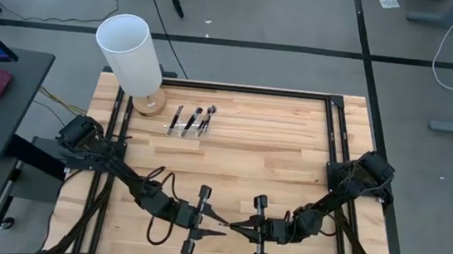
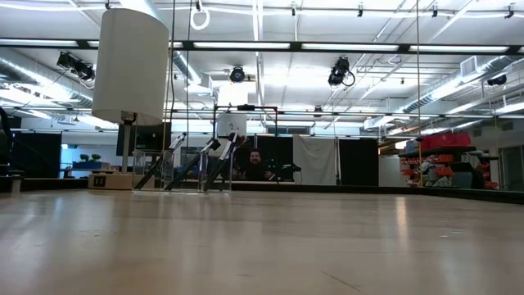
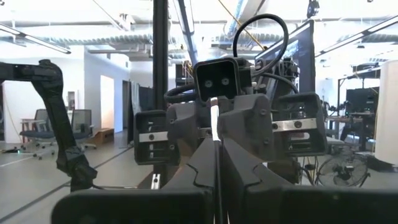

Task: Put items in baskets/containers
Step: Put the eyeshadow brush into the transparent organizer

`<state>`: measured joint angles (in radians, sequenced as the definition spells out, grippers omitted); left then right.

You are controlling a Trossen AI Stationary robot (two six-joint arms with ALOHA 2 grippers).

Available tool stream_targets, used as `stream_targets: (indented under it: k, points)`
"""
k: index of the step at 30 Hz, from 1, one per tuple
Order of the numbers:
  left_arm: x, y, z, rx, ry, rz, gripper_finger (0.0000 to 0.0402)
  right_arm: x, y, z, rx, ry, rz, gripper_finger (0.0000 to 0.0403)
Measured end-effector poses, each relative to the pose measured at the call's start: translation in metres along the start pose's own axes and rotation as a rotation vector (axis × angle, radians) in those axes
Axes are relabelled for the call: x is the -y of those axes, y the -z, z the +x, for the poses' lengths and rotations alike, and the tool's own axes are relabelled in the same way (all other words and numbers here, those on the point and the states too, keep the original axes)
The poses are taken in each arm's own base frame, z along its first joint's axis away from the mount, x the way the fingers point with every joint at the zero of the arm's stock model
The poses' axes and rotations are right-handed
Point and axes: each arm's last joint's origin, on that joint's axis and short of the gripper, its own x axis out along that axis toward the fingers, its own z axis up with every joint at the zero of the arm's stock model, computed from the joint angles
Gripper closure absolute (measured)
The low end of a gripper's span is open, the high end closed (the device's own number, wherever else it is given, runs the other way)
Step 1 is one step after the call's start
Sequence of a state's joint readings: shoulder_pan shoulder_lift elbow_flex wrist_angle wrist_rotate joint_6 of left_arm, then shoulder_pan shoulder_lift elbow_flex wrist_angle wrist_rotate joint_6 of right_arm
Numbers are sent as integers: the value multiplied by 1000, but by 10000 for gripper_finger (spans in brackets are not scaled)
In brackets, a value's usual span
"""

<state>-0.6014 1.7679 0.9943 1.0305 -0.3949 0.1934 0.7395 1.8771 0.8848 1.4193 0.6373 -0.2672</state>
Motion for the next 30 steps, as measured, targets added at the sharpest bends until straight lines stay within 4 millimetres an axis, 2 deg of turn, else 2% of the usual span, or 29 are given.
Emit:
stream_targets:
  k: [9, 15, 20, 25, 30]
  points:
    - [0, -2, 0, 23, 2, -16, 333, 0, 0, 0, 1, -1, 0, 395]
    - [0, -2, 0, 19, -1, -12, 388, 0, 0, 0, -7, -1, -3, 391]
    - [8, -1, -4, -20, -24, -4, 387, -4, 4, -2, -47, 3, -28, 360]
    - [22, -8, -18, -139, -165, 70, 391, -15, 3, -17, -154, 207, -80, 312]
    - [20, -18, -34, -286, -413, 135, 389, -25, 2, -38, -281, 481, -158, 274]
